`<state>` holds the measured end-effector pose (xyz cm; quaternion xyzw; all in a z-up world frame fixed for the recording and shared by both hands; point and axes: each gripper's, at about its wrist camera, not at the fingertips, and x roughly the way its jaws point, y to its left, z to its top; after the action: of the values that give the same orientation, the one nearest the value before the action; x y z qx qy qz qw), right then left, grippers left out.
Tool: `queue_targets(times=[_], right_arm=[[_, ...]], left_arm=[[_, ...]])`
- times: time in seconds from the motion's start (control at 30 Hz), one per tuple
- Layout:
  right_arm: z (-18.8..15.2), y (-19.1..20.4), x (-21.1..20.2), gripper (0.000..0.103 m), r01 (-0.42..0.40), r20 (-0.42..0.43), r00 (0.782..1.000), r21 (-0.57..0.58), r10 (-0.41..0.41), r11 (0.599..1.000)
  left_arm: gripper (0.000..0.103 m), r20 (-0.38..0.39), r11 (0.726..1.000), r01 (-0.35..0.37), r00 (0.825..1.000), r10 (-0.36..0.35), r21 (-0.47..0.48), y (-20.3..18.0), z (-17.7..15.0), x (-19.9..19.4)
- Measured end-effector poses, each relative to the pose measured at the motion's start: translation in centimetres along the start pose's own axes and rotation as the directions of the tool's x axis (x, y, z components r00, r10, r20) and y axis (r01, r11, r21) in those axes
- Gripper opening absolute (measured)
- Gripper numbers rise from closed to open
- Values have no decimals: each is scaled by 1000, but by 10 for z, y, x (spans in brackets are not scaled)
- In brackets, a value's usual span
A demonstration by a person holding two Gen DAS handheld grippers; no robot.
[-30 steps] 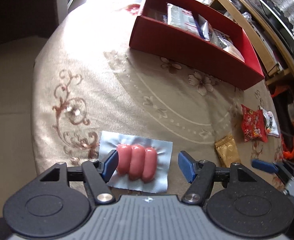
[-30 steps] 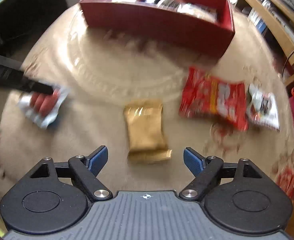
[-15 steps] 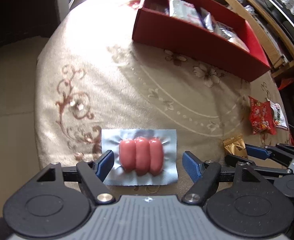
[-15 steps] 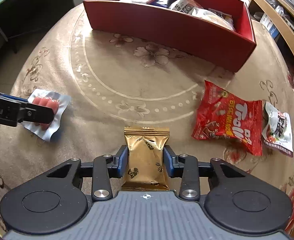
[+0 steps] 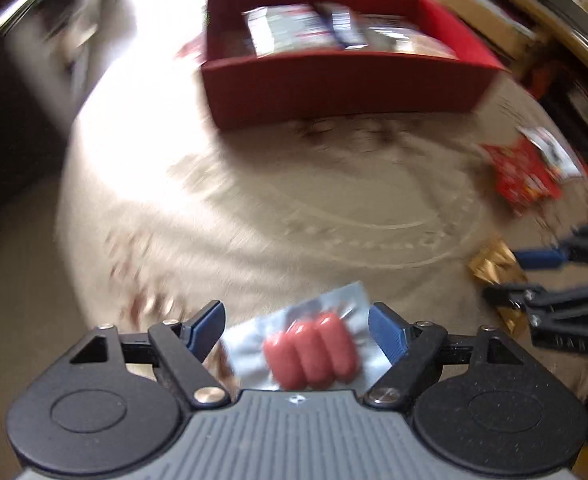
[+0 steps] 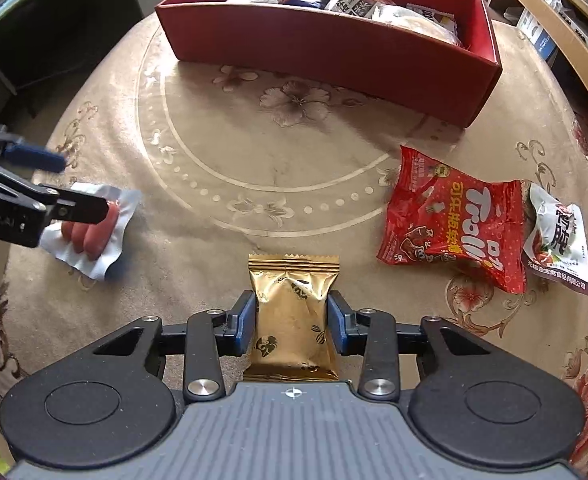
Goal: Organize snacks
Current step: 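Lift the sausage packet with the left tool while the right tool lifts the gold packet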
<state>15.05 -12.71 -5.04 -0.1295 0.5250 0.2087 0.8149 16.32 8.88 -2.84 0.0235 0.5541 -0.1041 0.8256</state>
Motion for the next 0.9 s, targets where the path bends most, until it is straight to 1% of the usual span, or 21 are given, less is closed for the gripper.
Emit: queue_targets(times=[0.03, 0.07, 0.13, 0.17, 0.2, 0.27, 0.3, 0.4, 0.47, 0.53, 0.6, 0.63, 0.67, 0.7, 0.8, 0.83, 0.9], right_arm=[[0, 0, 0, 47, 0, 2, 1000, 1, 0, 1000], [-1, 0, -1, 47, -2, 3, 1000, 5, 2, 1000], [-2, -2, -1, 47, -12, 4, 1000, 20, 12, 1000], [-2, -3, -1, 47, -17, 4, 1000, 29, 17, 999], [-2, -5, -2, 47, -22, 4, 1000, 38, 22, 999], [-2, -6, -2, 47, -27, 3, 1000, 45, 27, 999], [-2, -6, -2, 47, -29, 3, 1000, 45, 29, 999], [-1, -7, -2, 47, -37, 0, 999, 47, 37, 998], [0, -9, -2, 48, -41, -2, 999, 52, 41, 998], [0, -8, -1, 49, -37, -3, 999, 45, 37, 998], [0, -7, -1, 50, -33, -4, 999, 37, 33, 999], [-1, -6, -1, 50, -30, -5, 1000, 31, 30, 999], [-1, -5, 0, 50, -26, -5, 1000, 26, 26, 999], [-1, -5, 1, 51, -23, -5, 1000, 23, 24, 999], [1, -1, 1, 52, -18, -6, 1000, 15, 18, 1000], [1, 0, 1, 53, -18, -8, 1000, 11, 18, 1000], [1, 3, 1, 55, -11, -9, 1000, -9, 11, 1000]], left_arm=[[75, -27, 997, 40, 999, -39, 64, -3, 5, 3], [75, -45, 991, 56, 998, -51, 121, -8, 10, 7], [75, -71, 975, 44, 997, -30, 218, -14, 15, 15], [76, -92, 965, 59, 995, -36, 256, -15, 17, 21], [76, -106, 961, 71, 993, -44, 266, -14, 18, 26], [77, -143, 963, 116, 986, -82, 243, -9, 17, 34], [80, -136, 961, 128, 986, -96, 247, -9, 16, 32], [80, -174, 954, 180, 975, -141, 239, -8, 8, 26], [80, -190, 944, 170, 975, -119, 284, -14, -2, 21], [80, -197, 918, 149, 977, -80, 367, -23, -14, 17], [81, -195, 887, 107, 981, -20, 449, -35, -27, 18], [86, -176, 870, 77, 984, 11, 487, -42, -32, 19], [88, -150, 862, 58, 988, 21, 503, -46, -35, 18], [88, -145, 867, 61, 989, 13, 494, -46, -35, 16], [90, -134, 922, 35, 991, 18, 386, -46, -29, 21], [90, -123, 932, 24, 992, 22, 362, -47, -29, 21], [90, -107, 942, 12, 994, 26, 336, -46, -30, 22]])
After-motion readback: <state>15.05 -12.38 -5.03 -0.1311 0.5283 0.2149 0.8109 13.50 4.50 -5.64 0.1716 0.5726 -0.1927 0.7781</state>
